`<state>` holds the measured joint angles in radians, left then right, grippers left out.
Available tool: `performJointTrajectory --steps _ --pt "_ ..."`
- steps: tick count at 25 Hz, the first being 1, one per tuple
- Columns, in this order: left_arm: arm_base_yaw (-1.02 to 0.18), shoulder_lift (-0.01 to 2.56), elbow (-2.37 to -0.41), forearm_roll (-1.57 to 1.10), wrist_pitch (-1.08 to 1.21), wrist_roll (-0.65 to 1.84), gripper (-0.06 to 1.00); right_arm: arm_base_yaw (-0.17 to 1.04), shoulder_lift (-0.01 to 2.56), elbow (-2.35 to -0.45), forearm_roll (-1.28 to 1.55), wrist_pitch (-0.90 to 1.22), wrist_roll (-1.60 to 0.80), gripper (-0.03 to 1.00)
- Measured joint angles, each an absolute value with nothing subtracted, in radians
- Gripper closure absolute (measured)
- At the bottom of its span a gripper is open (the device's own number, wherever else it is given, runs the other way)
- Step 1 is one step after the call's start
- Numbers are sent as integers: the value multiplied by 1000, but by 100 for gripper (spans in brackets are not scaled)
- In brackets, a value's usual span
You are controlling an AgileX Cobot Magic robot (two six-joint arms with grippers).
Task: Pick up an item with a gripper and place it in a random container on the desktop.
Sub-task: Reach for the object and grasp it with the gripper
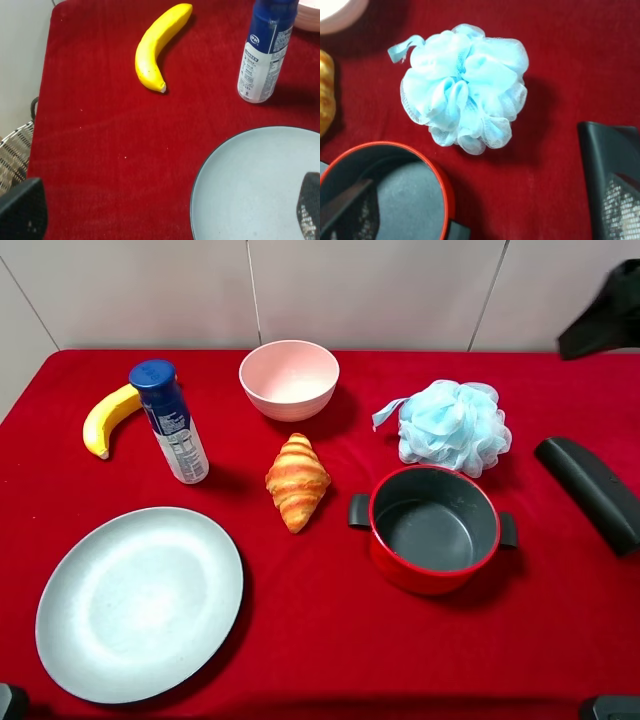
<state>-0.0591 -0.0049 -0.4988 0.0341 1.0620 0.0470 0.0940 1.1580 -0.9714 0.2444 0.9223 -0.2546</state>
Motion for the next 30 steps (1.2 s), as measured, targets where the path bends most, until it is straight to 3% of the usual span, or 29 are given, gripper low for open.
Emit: performJointTrajectory --steps 8,30 --pt "-59 -5 -499 34 1062 47 -4 164 1371 -1073 225 865 -256 27" --pt "-59 -5 -499 34 1062 47 -4 165 1757 -1178 154 803 -260 27"
